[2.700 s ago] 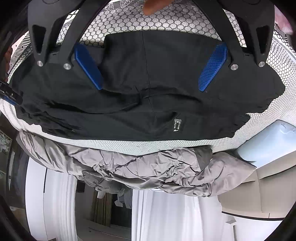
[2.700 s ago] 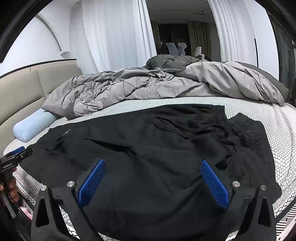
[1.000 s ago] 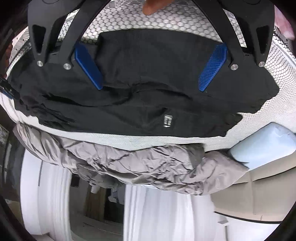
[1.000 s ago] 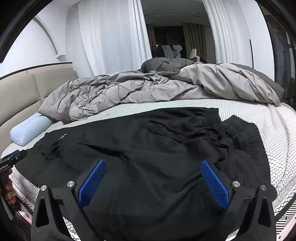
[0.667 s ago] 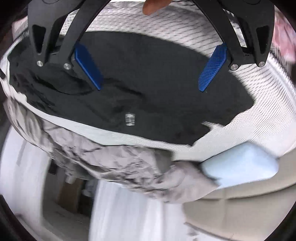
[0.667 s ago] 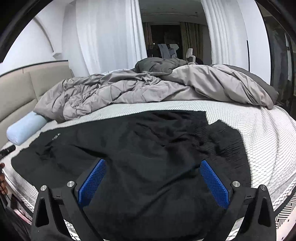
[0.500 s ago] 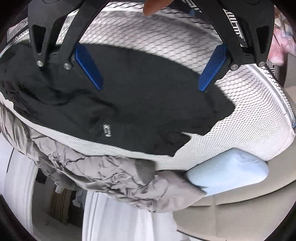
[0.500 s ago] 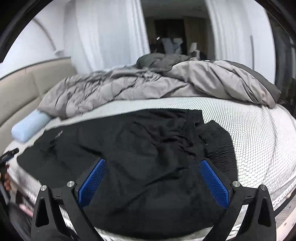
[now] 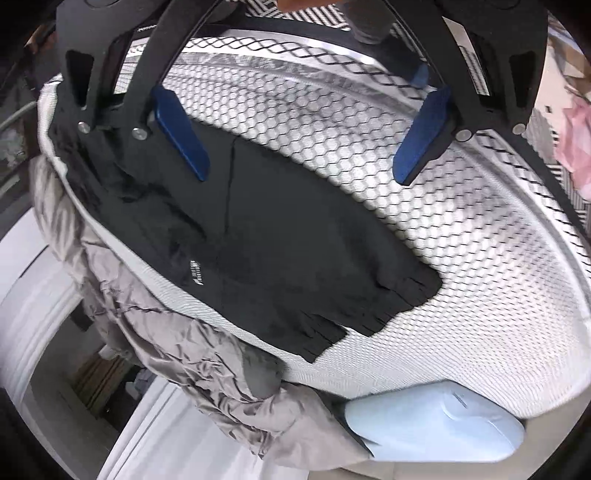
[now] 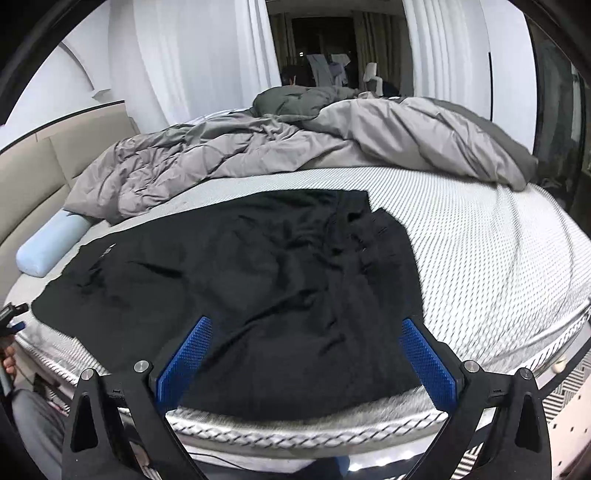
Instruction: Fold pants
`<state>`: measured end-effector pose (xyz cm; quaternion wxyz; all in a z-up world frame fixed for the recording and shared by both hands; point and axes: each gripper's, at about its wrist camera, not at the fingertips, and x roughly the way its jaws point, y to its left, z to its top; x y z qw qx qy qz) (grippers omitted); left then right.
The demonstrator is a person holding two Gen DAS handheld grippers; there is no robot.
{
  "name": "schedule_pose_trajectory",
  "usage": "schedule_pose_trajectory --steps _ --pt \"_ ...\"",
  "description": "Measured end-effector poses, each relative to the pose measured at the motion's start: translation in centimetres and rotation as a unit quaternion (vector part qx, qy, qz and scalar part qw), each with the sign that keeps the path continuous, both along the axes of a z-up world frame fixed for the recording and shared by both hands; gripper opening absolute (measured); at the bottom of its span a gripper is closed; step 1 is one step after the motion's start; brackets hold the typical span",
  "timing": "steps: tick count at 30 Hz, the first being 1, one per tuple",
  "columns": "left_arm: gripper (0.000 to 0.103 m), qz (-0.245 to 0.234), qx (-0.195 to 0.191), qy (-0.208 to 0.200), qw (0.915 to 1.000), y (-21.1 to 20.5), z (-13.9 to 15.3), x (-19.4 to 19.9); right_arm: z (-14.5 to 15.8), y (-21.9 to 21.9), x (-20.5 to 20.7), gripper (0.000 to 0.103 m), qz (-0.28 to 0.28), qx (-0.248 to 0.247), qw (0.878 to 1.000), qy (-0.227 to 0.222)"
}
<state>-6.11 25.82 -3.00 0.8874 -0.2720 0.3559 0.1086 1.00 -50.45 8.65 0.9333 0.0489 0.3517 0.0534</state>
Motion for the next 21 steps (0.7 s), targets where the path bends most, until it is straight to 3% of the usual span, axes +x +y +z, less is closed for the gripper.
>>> schedule_pose_trajectory --steps 2,8,11,13,16,19,21 --pt "0.087 -0.005 -0.010 0.010 0.9999 0.1 -0.4 0.7 -0.6 0.2 -0.3 0.103 0.007 0.014 1.000 0.008" --pt "0.080 -0.007 -0.070 0.022 0.9973 0.8 -2.4 4.8 -2.8 0.0 -0.6 0.103 0.010 0.055 0.998 0.019" --pt "0.052 0.028 -0.080 0.022 0.9961 1.6 -2.9 7.5 -4.2 -0.4 -0.5 0.103 0.004 0.075 0.997 0.027" --pt "0.021 0.052 -0.094 0.019 0.9940 2.7 -3.1 8.3 -5.1 -1.2 -0.5 0.103 -0.010 0.096 0.995 0.032" --pt "0.004 0.066 -0.092 -0.006 0.9935 4.0 -2.3 8.5 -6.3 -2.6 -1.1 0.103 -0.023 0.144 0.989 0.037" --pt "0.003 0.075 -0.046 -0.036 0.9955 4.6 0.0 7.1 -7.4 -3.6 -1.8 0.103 -0.009 0.203 0.978 0.048" --pt "0.003 0.072 -0.036 -0.044 0.9958 4.9 0.9 6.6 -7.9 -3.8 -2.3 0.103 0.006 0.239 0.970 0.043"
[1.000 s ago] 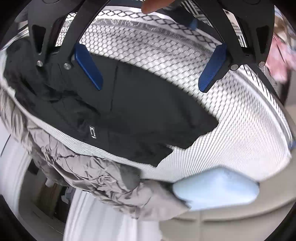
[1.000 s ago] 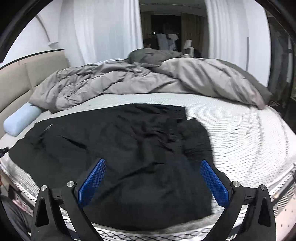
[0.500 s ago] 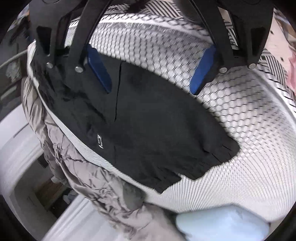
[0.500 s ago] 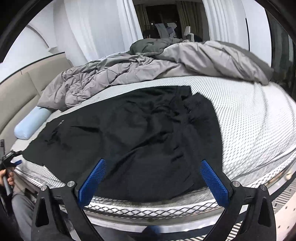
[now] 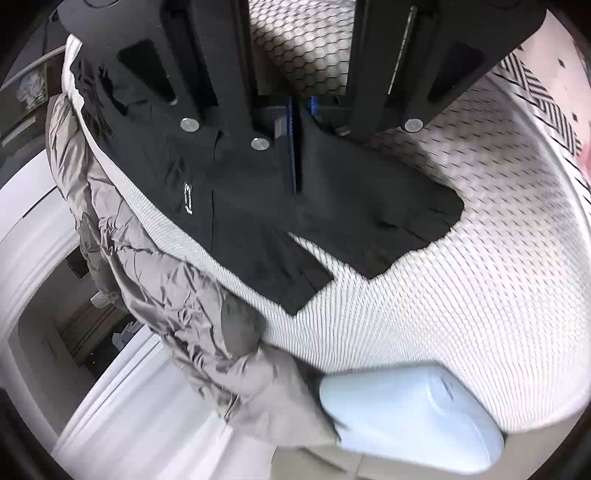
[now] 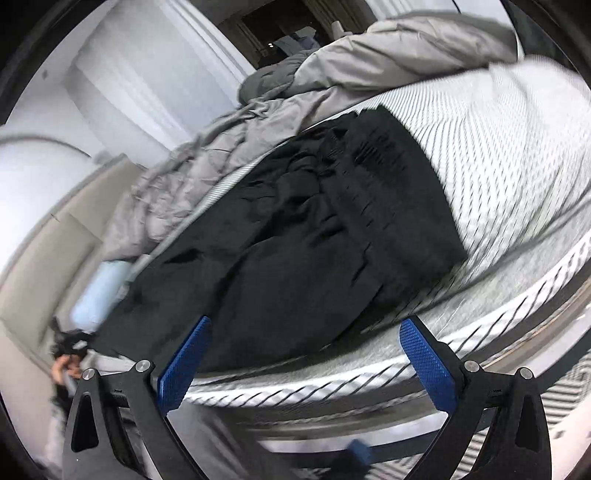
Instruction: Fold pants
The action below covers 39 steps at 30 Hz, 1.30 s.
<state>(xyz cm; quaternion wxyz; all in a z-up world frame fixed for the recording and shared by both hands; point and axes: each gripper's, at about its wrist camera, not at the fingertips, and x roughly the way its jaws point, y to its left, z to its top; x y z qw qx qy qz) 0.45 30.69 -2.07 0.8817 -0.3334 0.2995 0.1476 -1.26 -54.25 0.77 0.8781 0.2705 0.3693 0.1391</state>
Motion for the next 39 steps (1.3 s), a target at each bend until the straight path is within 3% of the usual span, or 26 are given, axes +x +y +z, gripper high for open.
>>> schedule_pose_trajectory --steps 6,10,14,16,18,20,23,25,28,29,30,32,34,37,39 --pt "0.003 -0.024 0.031 0.001 0.9992 -0.2 1.8 -2.1 0.0 -0.6 1.6 0.101 -0.020 0.023 0.999 -0.016" --pt "0.003 -0.021 0.029 0.024 0.9991 -0.1 0.8 -1.6 -1.5 -1.1 3.2 0.098 -0.048 0.015 0.999 0.017" --pt "0.003 -0.017 0.023 0.042 0.9987 0.1 -0.7 -1.2 -1.3 -2.2 3.0 0.095 -0.062 0.056 0.996 -0.019" --pt "0.003 -0.016 0.023 0.049 0.9984 0.2 -1.1 -1.1 -1.1 -2.7 3.7 0.083 -0.076 0.062 0.995 -0.021" --pt "0.003 -0.022 0.036 0.054 0.9977 -0.4 -1.2 -0.8 -0.7 -3.3 4.8 0.036 -0.103 0.039 0.994 0.004" --pt "0.003 -0.044 0.039 0.060 0.9965 -1.3 -1.5 -0.4 0.4 -4.4 5.3 0.014 -0.128 0.013 0.992 0.008" --pt "0.004 -0.064 0.032 0.095 0.9929 -2.6 -3.6 0.1 1.6 -6.3 5.4 0.013 -0.164 -0.014 0.986 0.017" --pt "0.005 -0.064 0.034 0.095 0.9928 -2.7 -4.4 -0.1 1.1 -6.7 5.6 0.014 -0.175 -0.037 0.983 0.045" --pt "0.012 -0.061 0.001 0.074 0.9953 -1.9 -4.6 -1.0 0.6 -6.8 5.6 0.026 -0.160 -0.048 0.984 0.055" --pt "0.014 -0.059 -0.008 0.078 0.9952 -1.5 -4.5 -1.3 0.9 -6.7 5.4 0.037 -0.160 -0.041 0.985 0.049" --pt "0.018 -0.056 -0.011 0.076 0.9955 -1.2 -4.3 -1.6 1.1 -6.9 5.1 0.047 -0.159 -0.035 0.986 0.047" --pt "0.028 -0.040 0.005 0.072 0.9966 -0.8 -3.5 -2.4 1.8 -7.1 4.5 0.049 -0.169 -0.043 0.984 0.048" --pt "0.046 -0.019 0.026 0.072 0.9969 -0.2 -2.8 -3.0 2.7 -7.0 4.0 0.051 -0.180 -0.075 0.980 0.043" --pt "0.057 0.004 0.041 0.079 0.9960 1.2 -1.7 -3.2 4.2 -6.4 3.7 0.069 -0.181 -0.107 0.977 0.021" --pt "0.067 0.033 0.073 0.099 0.9919 1.9 -0.7 -2.8 5.3 -6.1 4.0 0.080 -0.182 -0.114 0.977 0.010"
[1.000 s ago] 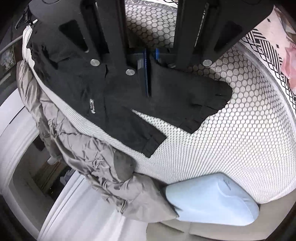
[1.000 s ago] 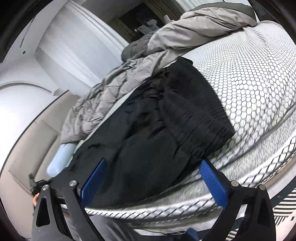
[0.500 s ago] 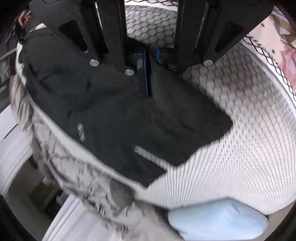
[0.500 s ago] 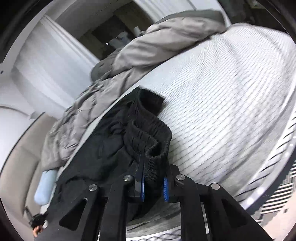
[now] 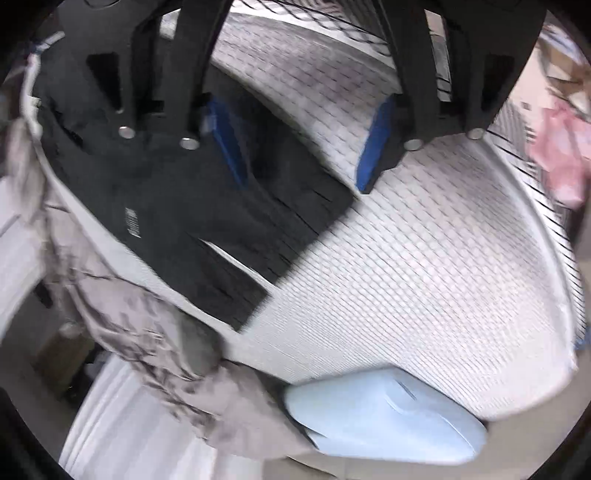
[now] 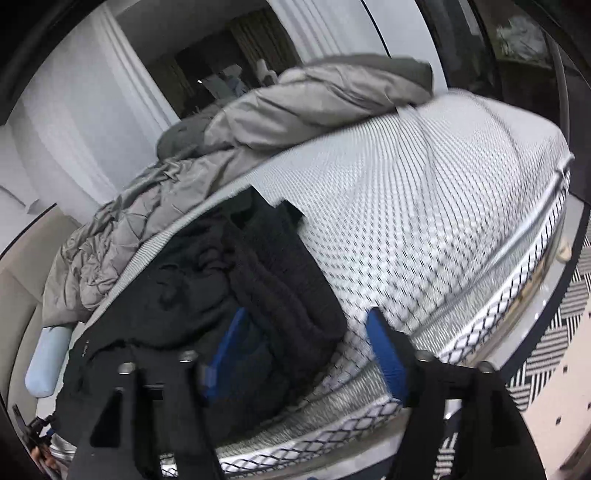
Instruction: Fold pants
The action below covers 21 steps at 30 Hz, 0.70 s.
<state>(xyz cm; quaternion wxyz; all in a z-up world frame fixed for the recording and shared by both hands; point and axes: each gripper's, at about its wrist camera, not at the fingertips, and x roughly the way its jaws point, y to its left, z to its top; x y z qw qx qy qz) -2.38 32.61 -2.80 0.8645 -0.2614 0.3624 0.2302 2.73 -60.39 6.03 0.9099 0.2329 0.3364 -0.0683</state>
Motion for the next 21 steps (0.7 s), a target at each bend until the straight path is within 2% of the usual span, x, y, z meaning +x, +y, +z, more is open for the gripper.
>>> schedule_pose_trajectory --steps 2,3,4,6,8,9,10,14,17,20,21 --pt "0.070 0.040 0.038 0.002 0.9985 0.5 1.3 0.6 0.9 0.6 0.6 0.084 -0.005 -0.034 0.999 0.006" --pt "0.074 0.044 0.042 -0.003 0.9981 0.6 1.8 0.8 1.2 1.1 1.2 0.087 -0.012 -0.057 0.998 0.013" --pt "0.081 0.034 0.040 -0.012 0.9985 0.6 2.4 1.3 1.6 1.3 1.7 0.088 -0.017 -0.078 0.997 0.018" --pt "0.086 -0.018 0.024 -0.033 0.9990 -0.2 3.4 2.9 2.3 1.4 2.7 0.088 -0.007 -0.094 0.995 0.015" --pt "0.091 -0.072 0.014 -0.045 0.9963 -1.4 4.0 5.0 3.2 2.0 4.4 0.090 0.016 -0.083 0.996 0.007" --pt "0.100 -0.083 0.014 -0.044 0.9954 -1.9 4.2 5.8 3.8 2.6 6.1 0.094 0.037 -0.078 0.996 0.005" --pt "0.102 -0.089 0.017 -0.041 0.9951 -2.5 4.2 6.7 4.2 2.8 7.6 0.095 0.058 -0.075 0.996 0.005" --pt "0.102 -0.116 -0.002 -0.027 0.9928 -4.5 3.9 10.0 4.6 3.1 14.8 0.096 0.118 -0.041 0.992 0.017" --pt "0.102 -0.126 0.004 -0.029 0.9917 -6.4 3.8 10.2 2.6 2.8 21.2 0.096 0.143 -0.007 0.988 0.056" --pt "0.102 -0.123 0.008 -0.022 0.9921 -7.1 2.9 10.5 -0.5 2.0 27.7 0.087 0.137 -0.005 0.983 0.123" --pt "0.102 -0.121 0.008 -0.022 0.9924 -7.3 2.0 10.6 -1.4 1.6 29.2 0.080 0.131 0.002 0.981 0.143"
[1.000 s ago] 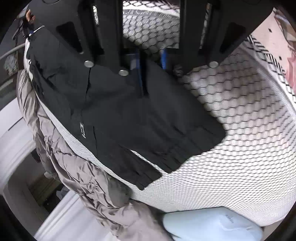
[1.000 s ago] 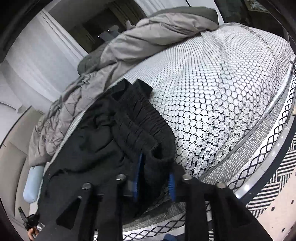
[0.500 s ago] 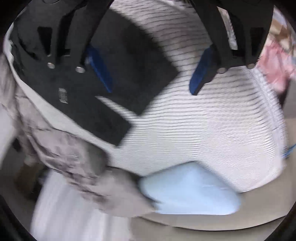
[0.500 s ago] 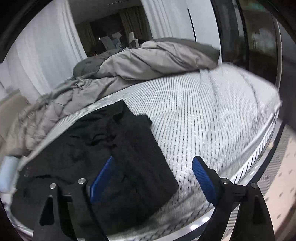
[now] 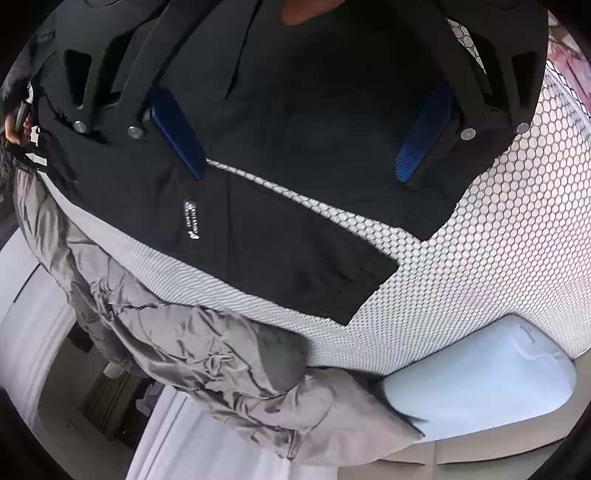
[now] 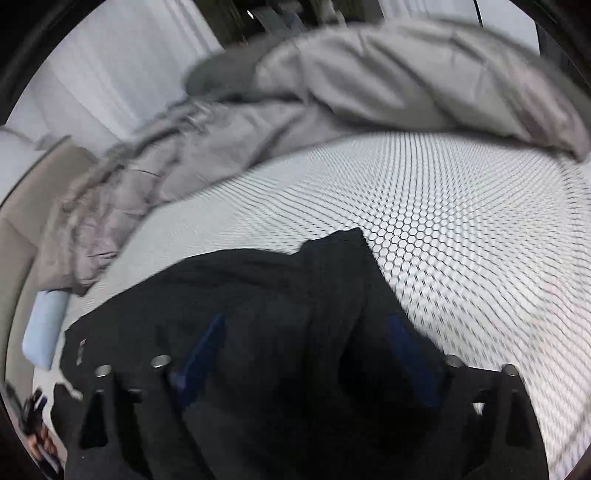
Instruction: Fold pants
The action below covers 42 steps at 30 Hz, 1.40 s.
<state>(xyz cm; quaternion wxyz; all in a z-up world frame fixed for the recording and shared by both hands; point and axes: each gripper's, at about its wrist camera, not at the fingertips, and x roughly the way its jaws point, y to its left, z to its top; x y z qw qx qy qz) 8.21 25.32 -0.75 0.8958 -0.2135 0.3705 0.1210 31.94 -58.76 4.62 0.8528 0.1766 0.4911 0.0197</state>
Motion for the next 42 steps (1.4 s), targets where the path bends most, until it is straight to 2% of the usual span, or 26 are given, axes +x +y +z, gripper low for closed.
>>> schedule_pose_trajectory --steps 2,3,4,5,6,7,8,10,11,13,14,15,17,18,21,24,26,29,32,33,34,35,36,37,38,42 --pt "0.102 0.008 -0.003 0.006 0.9999 0.4 -0.7 -0.1 -1.8 0.1 2.8 0.068 0.005 0.012 0.999 0.039" --pt "0.102 0.011 -0.004 0.009 0.9999 0.9 -1.3 -0.3 -2.2 0.4 3.8 0.065 0.015 0.008 0.999 0.043" --pt "0.102 0.018 -0.007 0.014 0.9997 1.3 -1.8 -0.3 -2.4 0.9 4.7 0.060 0.022 -0.011 0.999 0.044" --pt "0.102 0.026 -0.011 0.020 0.9994 1.7 -2.3 -0.3 -2.3 1.3 5.5 0.051 0.024 -0.036 0.998 0.038" --pt "0.102 0.031 -0.015 0.023 0.9991 2.2 -2.7 -0.4 -1.8 1.7 6.1 0.046 0.017 -0.064 0.998 0.013" --pt "0.102 0.036 -0.017 0.026 0.9989 2.5 -2.9 -0.6 -1.1 2.0 6.2 0.043 0.012 -0.088 0.996 -0.016" --pt "0.102 0.039 -0.016 0.028 0.9987 2.7 -3.2 -0.7 -0.4 2.7 6.4 0.042 0.000 -0.137 0.990 -0.044" --pt "0.102 0.044 -0.008 0.026 0.9987 3.1 -3.3 -1.4 -0.4 3.6 7.2 0.046 -0.027 -0.212 0.976 -0.036" --pt "0.102 0.046 -0.004 0.024 0.9986 3.2 -3.2 -1.9 -0.2 4.1 7.3 0.052 -0.034 -0.236 0.971 -0.023" --pt "0.102 0.049 -0.004 0.016 0.9986 3.6 -3.0 -3.1 0.9 4.3 6.1 0.059 -0.036 -0.223 0.974 -0.023" --pt "0.102 0.053 -0.007 0.011 0.9985 3.9 -2.9 -3.9 1.9 4.2 4.8 0.066 -0.036 -0.207 0.977 -0.039" --pt "0.102 0.056 -0.009 0.007 0.9983 4.1 -2.9 -4.6 3.3 4.0 2.7 0.078 -0.035 -0.183 0.980 -0.066" --pt "0.102 0.062 -0.021 0.000 0.9979 4.6 -2.9 -6.2 5.6 3.8 -2.4 0.093 -0.025 -0.142 0.983 -0.117" --pt "0.102 0.064 -0.028 -0.003 0.9976 4.8 -3.0 -6.9 6.2 3.8 -4.7 0.098 -0.021 -0.129 0.982 -0.134" --pt "0.102 0.073 -0.068 -0.008 0.9950 5.5 -3.5 -9.7 6.9 3.4 -12.5 0.100 -0.007 -0.089 0.982 -0.164" --pt "0.086 0.064 -0.139 -0.014 0.9882 6.1 -4.7 -12.3 5.7 3.1 -18.5 0.100 -0.018 -0.055 0.984 -0.166" --pt "0.086 0.060 -0.176 -0.018 0.9824 5.9 -5.9 -13.5 4.7 2.3 -22.1 0.100 -0.032 -0.034 0.984 -0.170" --pt "0.083 0.051 -0.178 -0.023 0.9825 5.1 -6.8 -13.2 3.1 1.9 -25.7 0.100 -0.048 -0.008 0.984 -0.169" --pt "0.070 0.019 -0.183 -0.033 0.9823 4.7 -7.0 -11.2 1.5 0.8 -28.0 0.100 -0.073 0.022 0.985 -0.158" --pt "0.054 0.005 -0.196 -0.033 0.9801 4.7 -7.4 -10.1 1.1 0.7 -28.7 0.100 -0.077 0.034 0.985 -0.152" --pt "0.032 0.001 -0.201 -0.034 0.9789 4.8 -7.6 -9.6 0.7 0.4 -29.2 0.100 -0.080 0.046 0.985 -0.149" --pt "0.022 0.010 -0.205 -0.030 0.9783 4.8 -8.0 -9.1 0.4 0.3 -29.6 0.100 -0.083 0.057 0.984 -0.147" --pt "0.008 0.022 -0.198 -0.025 0.9796 4.8 -8.0 -8.7 0.2 0.1 -30.0 0.100 -0.083 0.065 0.983 -0.149" --pt "0.003 0.028 -0.188 -0.030 0.9813 4.7 -7.8 -8.6 -0.1 0.0 -30.4 0.100 -0.084 0.068 0.983 -0.150" --pt "0.003 0.033 -0.181 -0.043 0.9820 4.7 -7.4 -8.9 -0.3 -0.2 -30.6 0.100 -0.090 0.070 0.983 -0.147" --pt "0.002 0.044 -0.189 -0.067 0.9787 4.9 -6.6 -9.7 -1.5 -0.5 -31.4 0.100 -0.078 0.095 0.981 -0.148"
